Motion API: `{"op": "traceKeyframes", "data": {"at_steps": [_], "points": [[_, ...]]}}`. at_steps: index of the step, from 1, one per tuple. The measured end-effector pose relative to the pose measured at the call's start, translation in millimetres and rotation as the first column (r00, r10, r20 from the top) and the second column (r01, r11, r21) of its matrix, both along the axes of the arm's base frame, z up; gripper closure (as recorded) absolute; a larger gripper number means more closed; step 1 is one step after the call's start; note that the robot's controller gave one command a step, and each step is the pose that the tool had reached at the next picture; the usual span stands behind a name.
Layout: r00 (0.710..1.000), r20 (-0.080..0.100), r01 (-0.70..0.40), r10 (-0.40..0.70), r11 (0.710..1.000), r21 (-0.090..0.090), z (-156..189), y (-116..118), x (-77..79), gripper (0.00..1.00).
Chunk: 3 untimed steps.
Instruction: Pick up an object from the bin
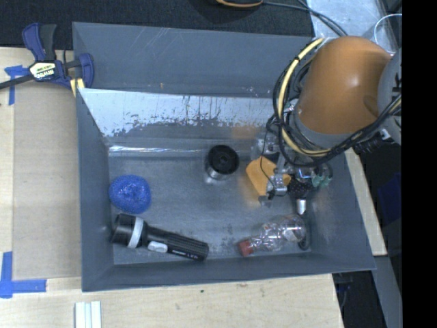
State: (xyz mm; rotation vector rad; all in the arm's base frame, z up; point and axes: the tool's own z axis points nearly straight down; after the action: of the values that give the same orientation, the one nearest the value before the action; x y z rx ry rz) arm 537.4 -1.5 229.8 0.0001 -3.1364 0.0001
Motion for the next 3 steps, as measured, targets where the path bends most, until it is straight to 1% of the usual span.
{"op": "traceKeyframes", "data": {"at_steps": [1, 2, 3], "points": [[1.000, 0.009, 0.000, 0.000, 1.000, 0.000, 5, 0, 1.5, 0.00], [0.999, 0.011, 0.051, -0.051, 0.999, 0.001, -137, 42, 73.7, 0.00], [0.940, 0.047, -0.338, 0.338, 0.941, -0.006, -153, -91, -16.6, 0.00]]}}
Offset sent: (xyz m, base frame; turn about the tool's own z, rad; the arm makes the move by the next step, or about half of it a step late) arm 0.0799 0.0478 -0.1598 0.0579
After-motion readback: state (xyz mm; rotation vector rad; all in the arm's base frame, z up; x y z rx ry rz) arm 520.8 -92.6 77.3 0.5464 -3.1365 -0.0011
